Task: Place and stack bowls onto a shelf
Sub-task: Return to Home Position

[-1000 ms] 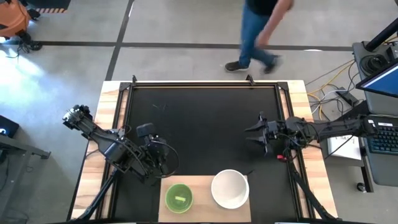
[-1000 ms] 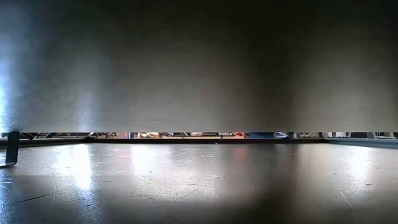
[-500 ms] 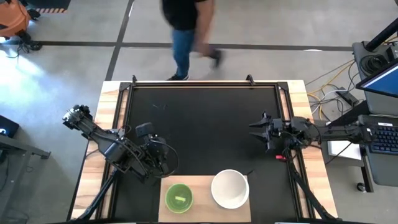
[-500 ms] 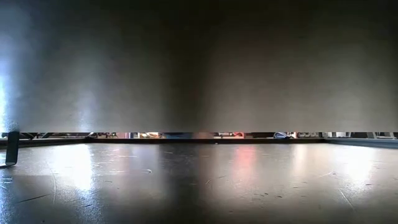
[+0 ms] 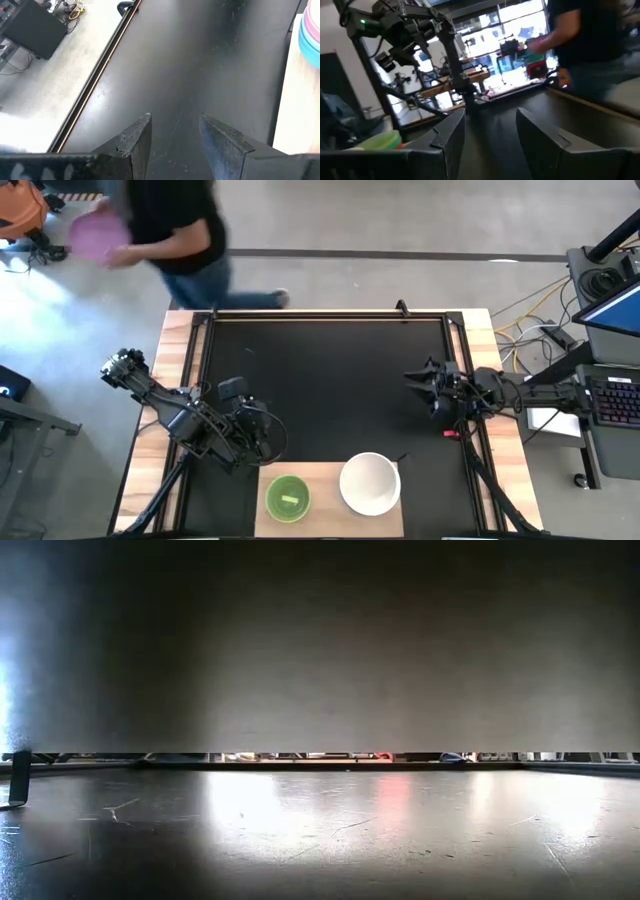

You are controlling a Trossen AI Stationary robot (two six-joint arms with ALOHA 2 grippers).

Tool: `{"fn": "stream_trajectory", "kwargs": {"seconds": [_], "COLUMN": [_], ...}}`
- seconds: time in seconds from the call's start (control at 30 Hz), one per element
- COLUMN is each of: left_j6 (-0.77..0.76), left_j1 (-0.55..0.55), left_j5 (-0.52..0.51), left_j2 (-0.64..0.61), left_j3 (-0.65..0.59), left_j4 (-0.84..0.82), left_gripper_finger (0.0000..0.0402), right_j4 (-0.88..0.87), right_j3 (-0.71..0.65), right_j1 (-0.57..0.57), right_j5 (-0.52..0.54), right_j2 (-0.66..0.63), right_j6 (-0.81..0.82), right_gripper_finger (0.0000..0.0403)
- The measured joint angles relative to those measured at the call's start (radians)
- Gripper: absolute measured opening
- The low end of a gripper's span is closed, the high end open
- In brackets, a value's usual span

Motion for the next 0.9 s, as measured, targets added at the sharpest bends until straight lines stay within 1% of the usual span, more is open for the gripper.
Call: {"fn": "stream_trajectory", "kwargs": {"seconds": [0.07, 0.23, 0.33, 0.53, 0.67, 0.9], "left_j6": [0.001, 0.002, 0.002, 0.027, 0.086, 0.212], "left_j1": [0.000, 0.000, 0.000, 0.000, 0.005, 0.057], "left_j5": [0.000, 0.000, 0.000, 0.001, 0.002, 0.003], "left_j2": [0.000, 0.000, 0.000, 0.000, 0.000, 0.001], "left_j3": [0.000, 0.000, 0.000, 0.000, 0.000, -0.002], "left_j4": [0.000, 0.000, 0.003, 0.012, 0.033, 0.136], "left_gripper_finger": [0.0149, 0.0149, 0.0149, 0.0149, 0.0149, 0.0149], "right_j4": [0.002, 0.001, 0.001, 0.001, 0.001, 0.001], "right_j3": [0.000, 0.001, 0.001, 0.001, 0.001, 0.001], "right_j1": [0.000, 0.000, 0.000, 0.000, 0.000, 0.000], "right_j5": [0.032, 0.204, 0.277, 0.287, 0.287, 0.287], "right_j2": [0.000, 0.001, 0.001, 0.002, 0.002, 0.002], "right_j6": [-0.028, -0.040, -0.040, -0.040, -0.040, -0.040], "right_gripper_finger": [0.0166, 0.0166, 0.0166, 0.0166, 0.0166, 0.0166]}}
